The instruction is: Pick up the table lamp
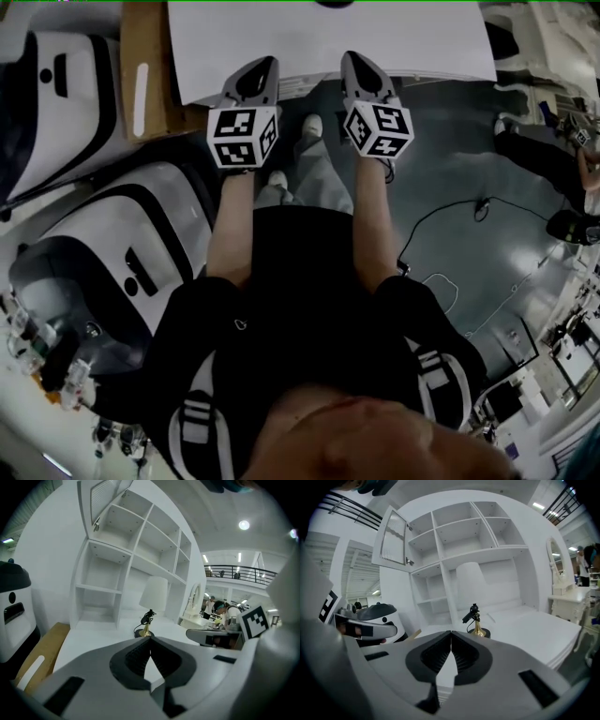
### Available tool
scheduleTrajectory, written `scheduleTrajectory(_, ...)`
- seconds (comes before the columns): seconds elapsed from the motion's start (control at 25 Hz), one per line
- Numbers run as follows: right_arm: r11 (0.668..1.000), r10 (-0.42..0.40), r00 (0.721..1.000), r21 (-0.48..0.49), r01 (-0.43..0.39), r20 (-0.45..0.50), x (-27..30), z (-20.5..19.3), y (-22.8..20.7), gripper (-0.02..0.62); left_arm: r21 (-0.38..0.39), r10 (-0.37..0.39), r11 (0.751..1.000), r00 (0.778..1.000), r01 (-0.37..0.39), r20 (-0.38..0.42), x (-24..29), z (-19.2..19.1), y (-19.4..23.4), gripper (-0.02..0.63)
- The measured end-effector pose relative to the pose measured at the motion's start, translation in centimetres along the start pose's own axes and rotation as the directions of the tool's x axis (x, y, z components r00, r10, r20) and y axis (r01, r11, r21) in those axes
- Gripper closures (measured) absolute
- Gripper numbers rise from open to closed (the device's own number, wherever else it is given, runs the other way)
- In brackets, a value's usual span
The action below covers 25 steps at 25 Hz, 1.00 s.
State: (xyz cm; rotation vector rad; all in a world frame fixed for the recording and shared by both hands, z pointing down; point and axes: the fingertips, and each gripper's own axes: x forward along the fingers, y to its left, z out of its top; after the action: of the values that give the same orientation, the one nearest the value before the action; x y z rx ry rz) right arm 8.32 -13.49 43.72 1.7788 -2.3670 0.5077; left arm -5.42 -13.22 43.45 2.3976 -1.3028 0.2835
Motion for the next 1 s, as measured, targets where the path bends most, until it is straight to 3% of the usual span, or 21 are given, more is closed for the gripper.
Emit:
scheduleTrajectory(0.32,1.000,-0.001,1.000,0.022,0.002,-0.020,2.3,-1.3,-3.2,0.577,-0.019,-0.015,1.000,0.998,0.014,-0.059,4.7,-1.6,-1.0,0.595)
scheduleTrajectory(1.0,0.993,0.103,0.993,0.055,-0.106,0.058,8.1,-0.8,-7.7,0.570,-0.012,0.020,1.000,0.990,-0.022,-0.138,12.3,-2.4,-1.8,0.595)
